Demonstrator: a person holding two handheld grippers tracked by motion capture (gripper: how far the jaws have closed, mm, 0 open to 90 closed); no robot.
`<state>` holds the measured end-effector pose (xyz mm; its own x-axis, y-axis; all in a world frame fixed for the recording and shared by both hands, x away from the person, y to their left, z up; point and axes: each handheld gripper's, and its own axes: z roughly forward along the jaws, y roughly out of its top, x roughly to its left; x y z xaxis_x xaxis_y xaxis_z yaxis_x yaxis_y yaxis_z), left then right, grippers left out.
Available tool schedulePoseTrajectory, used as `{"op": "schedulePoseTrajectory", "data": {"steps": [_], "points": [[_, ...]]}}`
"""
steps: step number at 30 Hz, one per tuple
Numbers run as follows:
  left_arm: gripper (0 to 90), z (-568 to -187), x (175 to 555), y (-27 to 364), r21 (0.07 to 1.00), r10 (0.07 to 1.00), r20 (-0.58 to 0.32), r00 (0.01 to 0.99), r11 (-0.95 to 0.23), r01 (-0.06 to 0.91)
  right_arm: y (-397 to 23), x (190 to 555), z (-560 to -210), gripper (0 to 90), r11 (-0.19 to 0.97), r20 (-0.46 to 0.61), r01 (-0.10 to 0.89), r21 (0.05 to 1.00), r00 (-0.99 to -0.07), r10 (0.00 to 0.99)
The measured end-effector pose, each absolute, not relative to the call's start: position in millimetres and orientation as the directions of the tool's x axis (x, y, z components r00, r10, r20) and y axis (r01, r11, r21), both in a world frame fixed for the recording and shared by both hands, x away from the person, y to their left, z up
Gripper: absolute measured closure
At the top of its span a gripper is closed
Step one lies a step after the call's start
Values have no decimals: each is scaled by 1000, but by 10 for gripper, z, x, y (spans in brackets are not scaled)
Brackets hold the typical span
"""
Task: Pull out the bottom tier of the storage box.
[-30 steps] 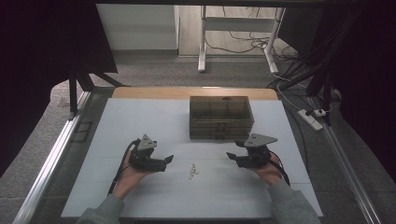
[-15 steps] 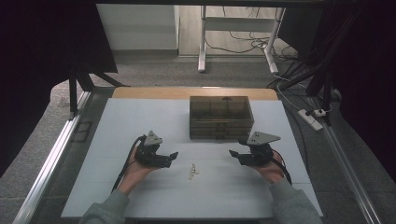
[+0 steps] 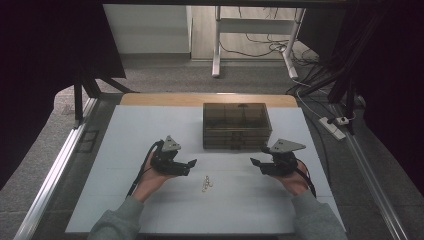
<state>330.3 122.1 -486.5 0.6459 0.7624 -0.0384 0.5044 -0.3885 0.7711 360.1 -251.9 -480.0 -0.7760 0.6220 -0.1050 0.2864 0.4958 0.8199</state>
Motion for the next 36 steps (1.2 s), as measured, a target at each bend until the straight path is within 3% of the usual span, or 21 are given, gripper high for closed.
{"op": "schedulePoseTrajectory", "data": {"steps": [36], "points": [[143, -5048, 3726, 914, 744, 744, -67, 665, -407, 530, -2816, 3880, -4888, 396, 455, -82, 359, 815, -706, 704]]}}
